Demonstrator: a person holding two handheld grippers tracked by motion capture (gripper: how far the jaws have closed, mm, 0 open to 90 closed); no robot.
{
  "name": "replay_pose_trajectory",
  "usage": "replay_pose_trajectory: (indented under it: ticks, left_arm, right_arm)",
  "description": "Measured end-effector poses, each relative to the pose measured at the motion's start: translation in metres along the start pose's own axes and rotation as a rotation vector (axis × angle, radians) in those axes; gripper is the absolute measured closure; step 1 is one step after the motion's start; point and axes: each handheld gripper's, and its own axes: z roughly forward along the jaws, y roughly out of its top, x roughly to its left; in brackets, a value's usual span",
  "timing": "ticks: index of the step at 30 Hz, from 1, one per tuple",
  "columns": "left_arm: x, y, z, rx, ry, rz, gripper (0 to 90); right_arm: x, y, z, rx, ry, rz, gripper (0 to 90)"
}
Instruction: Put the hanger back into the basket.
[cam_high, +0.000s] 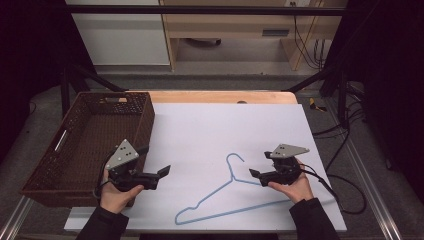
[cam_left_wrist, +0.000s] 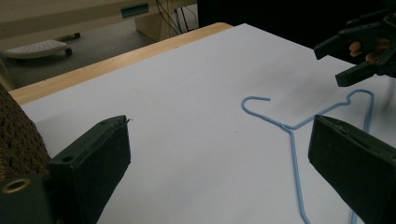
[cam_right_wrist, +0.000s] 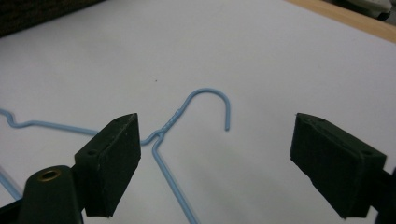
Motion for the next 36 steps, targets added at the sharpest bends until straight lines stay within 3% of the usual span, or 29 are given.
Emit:
replay_pose_trajectory:
  ticks: [17,28,36]
  left_arm:
    - [-0.005,-0.003,0.009,0.028,-0.024,0.005,5.4]
    - [-0.007,-0.004,0.011,0.031,-0.026,0.008,5.4]
    - [-0.006,-0.003,0.009,0.027,-0.021,0.008,5.4]
  right_arm:
    - [0.012,-0.008,0.029,0.134,0.058,-0.063,35.6]
    - [0.017,-0.015,0.043,0.224,0.110,-0.100,54.4]
    - [0.018,-0.018,0.048,0.286,0.118,-0.108,70.2]
